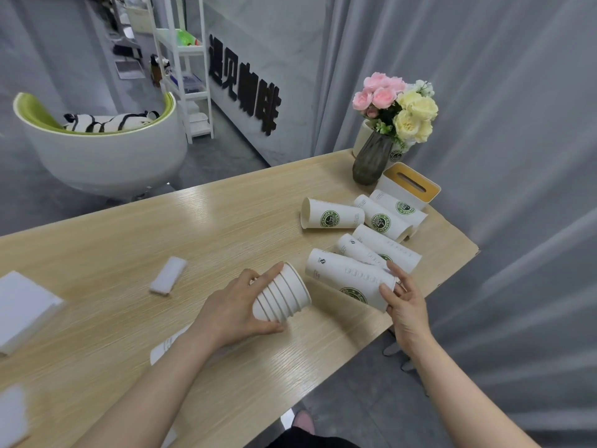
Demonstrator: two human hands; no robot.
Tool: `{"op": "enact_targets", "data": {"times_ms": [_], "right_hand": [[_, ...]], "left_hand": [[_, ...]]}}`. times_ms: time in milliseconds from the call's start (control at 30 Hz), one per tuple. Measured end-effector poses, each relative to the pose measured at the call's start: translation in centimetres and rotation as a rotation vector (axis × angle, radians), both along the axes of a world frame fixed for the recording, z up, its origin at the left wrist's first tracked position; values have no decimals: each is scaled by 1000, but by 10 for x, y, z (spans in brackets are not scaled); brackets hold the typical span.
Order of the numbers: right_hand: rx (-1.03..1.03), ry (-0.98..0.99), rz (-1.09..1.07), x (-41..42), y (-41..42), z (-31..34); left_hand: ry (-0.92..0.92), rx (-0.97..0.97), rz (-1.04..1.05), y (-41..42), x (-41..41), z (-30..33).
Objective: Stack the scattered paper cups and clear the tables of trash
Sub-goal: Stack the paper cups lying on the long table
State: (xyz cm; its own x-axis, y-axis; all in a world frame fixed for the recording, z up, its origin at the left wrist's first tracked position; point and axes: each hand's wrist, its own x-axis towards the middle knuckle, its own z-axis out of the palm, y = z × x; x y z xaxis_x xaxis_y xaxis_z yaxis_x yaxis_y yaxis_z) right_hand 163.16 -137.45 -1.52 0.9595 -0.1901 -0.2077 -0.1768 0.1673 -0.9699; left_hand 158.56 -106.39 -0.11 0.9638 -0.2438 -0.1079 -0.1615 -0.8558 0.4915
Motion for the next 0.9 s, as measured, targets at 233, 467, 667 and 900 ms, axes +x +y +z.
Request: {"op": "enact_targets", "data": {"times_ms": [233,467,667,900], "right_hand": [[33,-31,161,5,-6,24],[1,-21,287,9,-7,36],[-12,-22,305,17,-6,41],[-43,-24,323,22,-2,43]], "left_hand": [[-30,-5,-3,-2,-1,0],[-47,7,1,-4,0,1],[-62,0,7,-3,0,-1],[-54,-4,6,0,1,-2]]}}
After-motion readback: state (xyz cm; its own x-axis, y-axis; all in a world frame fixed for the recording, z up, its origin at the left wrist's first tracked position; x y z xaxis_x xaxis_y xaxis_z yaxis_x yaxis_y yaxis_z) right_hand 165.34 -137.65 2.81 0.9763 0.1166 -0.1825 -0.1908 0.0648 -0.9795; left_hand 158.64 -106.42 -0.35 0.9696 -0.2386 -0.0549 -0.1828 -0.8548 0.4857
